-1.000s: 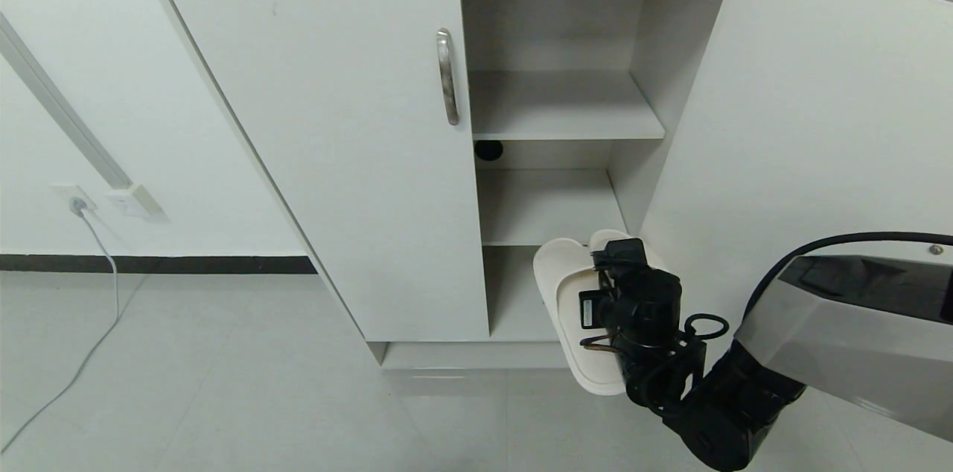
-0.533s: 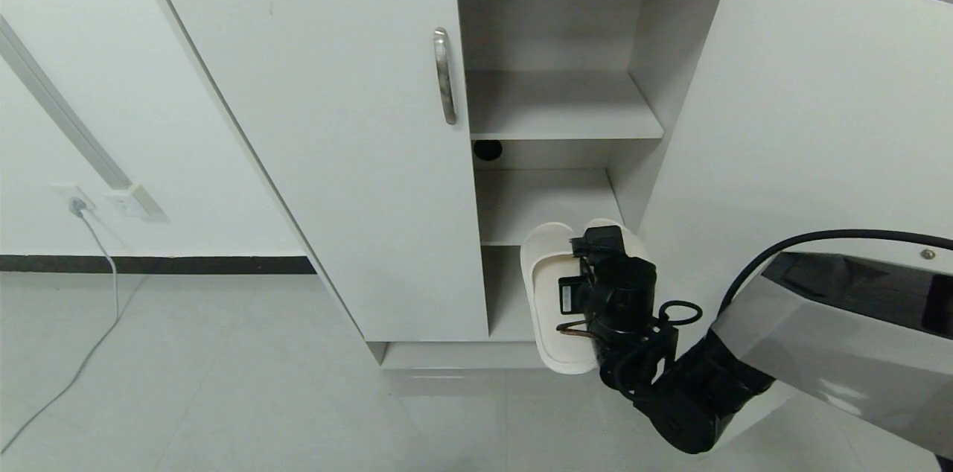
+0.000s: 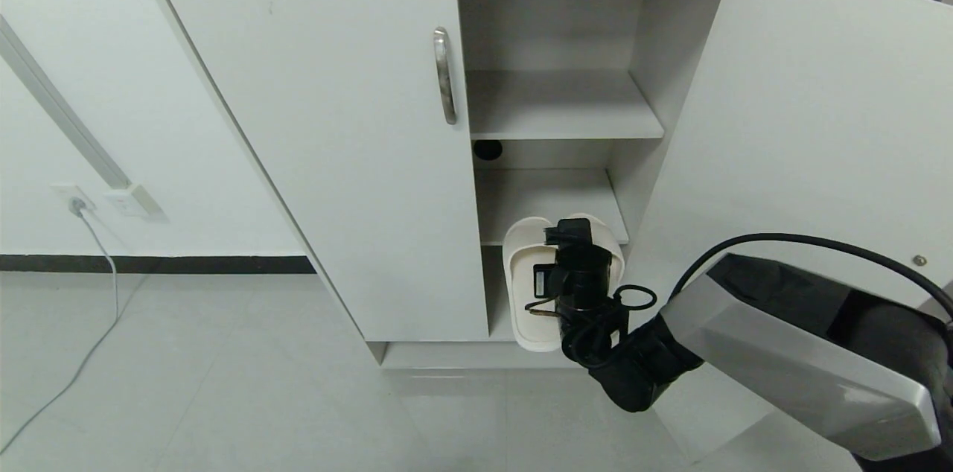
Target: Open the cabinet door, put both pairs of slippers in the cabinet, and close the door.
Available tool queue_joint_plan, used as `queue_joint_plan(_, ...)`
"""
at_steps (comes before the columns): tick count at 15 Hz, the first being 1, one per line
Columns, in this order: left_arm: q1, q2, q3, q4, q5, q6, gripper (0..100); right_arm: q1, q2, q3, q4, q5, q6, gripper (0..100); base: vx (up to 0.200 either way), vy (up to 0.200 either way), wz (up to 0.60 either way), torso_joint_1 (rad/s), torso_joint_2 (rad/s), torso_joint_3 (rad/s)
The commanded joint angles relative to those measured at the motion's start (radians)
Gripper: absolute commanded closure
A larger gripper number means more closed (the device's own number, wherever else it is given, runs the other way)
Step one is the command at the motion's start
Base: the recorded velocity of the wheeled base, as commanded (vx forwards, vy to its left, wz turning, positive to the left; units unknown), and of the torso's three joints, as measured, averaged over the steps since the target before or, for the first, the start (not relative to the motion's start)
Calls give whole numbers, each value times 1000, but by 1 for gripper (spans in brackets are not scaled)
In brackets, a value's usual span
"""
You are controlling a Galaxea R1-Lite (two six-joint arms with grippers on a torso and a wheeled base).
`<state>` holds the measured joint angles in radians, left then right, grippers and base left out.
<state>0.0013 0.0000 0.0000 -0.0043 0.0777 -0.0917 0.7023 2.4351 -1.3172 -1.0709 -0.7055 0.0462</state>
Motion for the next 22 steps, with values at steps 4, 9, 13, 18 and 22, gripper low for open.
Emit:
queue_joint_plan(4, 0, 2, 0, 0, -1, 0, 100, -1, 16, -7, 0, 1, -2, 100, 200, 0, 0, 2, 2, 2)
queue_joint_plan(9, 0, 0, 0, 0, 1, -2, 100, 6, 4, -5, 2, 14, -17, 100, 120, 0, 0, 3, 1, 0)
queue_joint_plan(13, 0, 0, 0, 0, 1, -2, 100, -3, 36, -53, 31, 63, -22, 100, 0, 0, 0, 0, 0, 0)
queue_joint_plan(18, 0, 0, 0, 0, 1, -2, 100, -43, 113, -274, 183, 83, -20, 100, 0, 0, 0, 0, 0, 0)
queue_joint_plan(22, 0, 2, 0, 0, 1, -2, 100, -66, 157, -393, 255, 84, -20, 100, 0, 0, 0, 0, 0, 0)
